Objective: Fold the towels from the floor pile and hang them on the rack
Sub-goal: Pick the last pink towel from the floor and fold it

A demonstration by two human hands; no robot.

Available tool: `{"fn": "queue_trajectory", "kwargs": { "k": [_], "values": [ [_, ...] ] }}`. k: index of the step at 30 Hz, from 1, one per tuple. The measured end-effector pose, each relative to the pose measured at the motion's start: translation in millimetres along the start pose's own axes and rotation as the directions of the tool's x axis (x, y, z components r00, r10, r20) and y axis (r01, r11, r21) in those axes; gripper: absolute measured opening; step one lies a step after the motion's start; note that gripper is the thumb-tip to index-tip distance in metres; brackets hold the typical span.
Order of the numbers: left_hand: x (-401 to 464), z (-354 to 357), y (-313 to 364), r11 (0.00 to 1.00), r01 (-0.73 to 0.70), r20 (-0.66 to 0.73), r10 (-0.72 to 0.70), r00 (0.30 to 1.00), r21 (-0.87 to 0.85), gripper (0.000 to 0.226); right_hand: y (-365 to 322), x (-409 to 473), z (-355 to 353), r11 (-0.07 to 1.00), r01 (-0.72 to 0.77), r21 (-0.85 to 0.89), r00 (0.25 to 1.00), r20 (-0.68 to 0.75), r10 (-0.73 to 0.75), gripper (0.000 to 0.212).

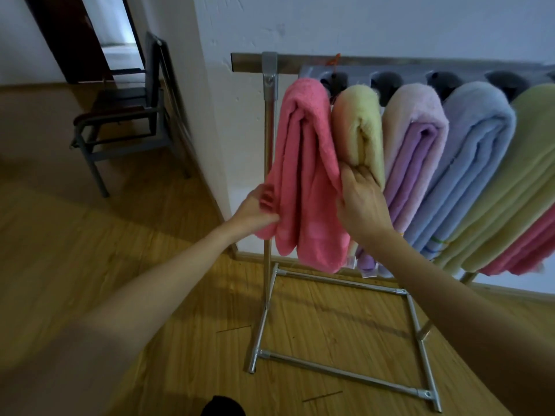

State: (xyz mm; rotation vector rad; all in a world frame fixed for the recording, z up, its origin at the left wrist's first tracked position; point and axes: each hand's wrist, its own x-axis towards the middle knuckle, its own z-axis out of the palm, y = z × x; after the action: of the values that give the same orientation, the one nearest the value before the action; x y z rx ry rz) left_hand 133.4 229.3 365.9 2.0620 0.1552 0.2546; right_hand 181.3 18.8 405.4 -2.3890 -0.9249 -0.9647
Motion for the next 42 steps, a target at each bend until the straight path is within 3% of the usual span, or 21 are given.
{"fn": "queue_trajectory", "kwargs": {
  "k": [3,6,10,18,25,31,35,42],
  "values": [
    [-7.2,22.0,10.2,0.988,-0.074,-0.022,0.071,0.997,-0.134,0.074,-1.4,1.0,-7.9,1.0,-0.004,-0.021,1.0,-0.021,0.004,0.044],
    [-5.0,39.4,11.6,0.992,-0.103,-0.165,0.09,0.982,-0.073,0.084,0.9,1.6,-14.7,0.999,0.014,-0.05,1.0,-0.021,-0.015,0.038],
    [-1.1,49.1,15.8,0.995,-0.095,-0.236,0.093,0.967,0.003,0.085,8.1,4.6,-22.4,0.993,0.058,-0.102,0.998,0.004,-0.057,0.038],
    [3.2,35.6,8.1,0.991,-0.045,-0.41,0.094,0.907,0.127,0.033,-1.2,1.2,-22.0,0.993,0.04,-0.11,0.999,0.03,-0.037,0.03],
    [3.0,-5.5,4.8,0.969,0.022,-0.512,0.109,0.852,0.245,0.017,-39.4,-4.3,-16.6,0.954,-0.166,0.249,0.979,0.159,0.129,0.016],
    [1.5,-33.5,10.8,0.939,0.041,-0.543,0.162,0.824,0.343,0.017,-59.3,9.4,-1.1,0.751,-0.405,0.522,0.911,0.298,0.284,0.019],
    [3.1,-40.4,11.5,0.924,0.044,-0.535,0.18,0.826,0.379,0.016,-65.4,14.8,3.7,0.779,-0.438,0.449,0.887,0.358,0.292,0.01],
    [-1.9,-31.0,12.3,0.89,0.045,-0.503,0.214,0.837,0.455,0.016,-70.9,13.4,1.1,0.86,-0.446,0.248,0.859,0.39,0.333,0.021]
  ]
}}
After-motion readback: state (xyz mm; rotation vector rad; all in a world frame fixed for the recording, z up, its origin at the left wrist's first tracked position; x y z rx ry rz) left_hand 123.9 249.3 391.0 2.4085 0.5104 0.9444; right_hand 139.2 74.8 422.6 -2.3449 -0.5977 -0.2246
